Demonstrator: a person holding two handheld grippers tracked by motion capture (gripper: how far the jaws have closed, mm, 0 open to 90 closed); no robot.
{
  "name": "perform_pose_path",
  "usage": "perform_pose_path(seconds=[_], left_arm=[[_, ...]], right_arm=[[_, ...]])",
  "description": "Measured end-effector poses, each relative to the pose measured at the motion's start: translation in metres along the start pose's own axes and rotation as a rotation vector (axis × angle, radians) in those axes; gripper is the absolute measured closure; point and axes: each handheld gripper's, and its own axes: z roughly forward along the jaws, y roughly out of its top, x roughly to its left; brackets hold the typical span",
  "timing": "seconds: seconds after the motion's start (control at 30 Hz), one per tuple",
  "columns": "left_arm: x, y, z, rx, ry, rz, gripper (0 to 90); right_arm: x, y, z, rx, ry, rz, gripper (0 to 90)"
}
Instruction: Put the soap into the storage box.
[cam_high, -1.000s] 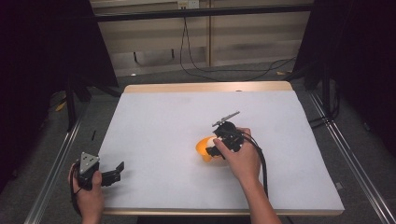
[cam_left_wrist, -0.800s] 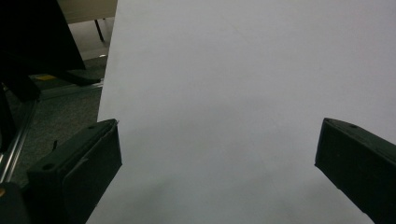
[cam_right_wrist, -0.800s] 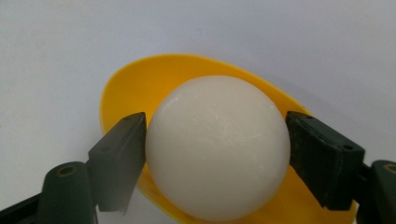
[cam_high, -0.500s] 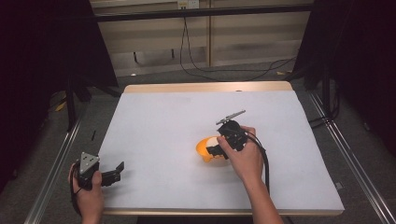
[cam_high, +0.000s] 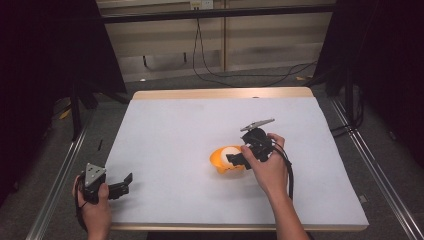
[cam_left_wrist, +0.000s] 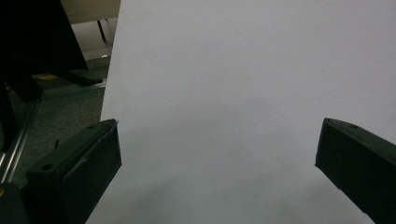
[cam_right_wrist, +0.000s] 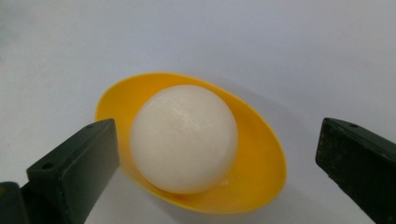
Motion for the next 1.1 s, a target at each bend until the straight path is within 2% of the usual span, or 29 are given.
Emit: perform_pose_path(seconds=[0.03, 0.3, 0.5, 0.83, 1.1], left_arm=[[0.0, 0.0, 0.0, -0.001, 0.0, 0.0, 0.0], [0.0, 0.0, 0.0, 0.0, 0.001, 0.001, 0.0], [0.0, 0.0, 0.0, -0.002, 0.001, 0.002, 0.0], [0.0, 0.0, 0.0, -0.003, 0.001, 0.003, 0.0], [0.0, 0.0, 0.0, -0.003, 0.002, 0.003, 0.1]], right_arm=[[-0.002, -0.002, -0.003, -0.004, -0.024, 0.005, 0.0], [-0.011, -0.008, -0.012, -0.03, -0.032, 0.008, 0.0], [-0.018, -0.014, -0.017, -0.059, -0.048, 0.039, 0.0], [-0.033, -0.03, -0.027, -0.061, -0.072, 0.078, 0.0], [-0.045, -0.041, -0.038, -0.076, -0.092, 0.089, 0.0]])
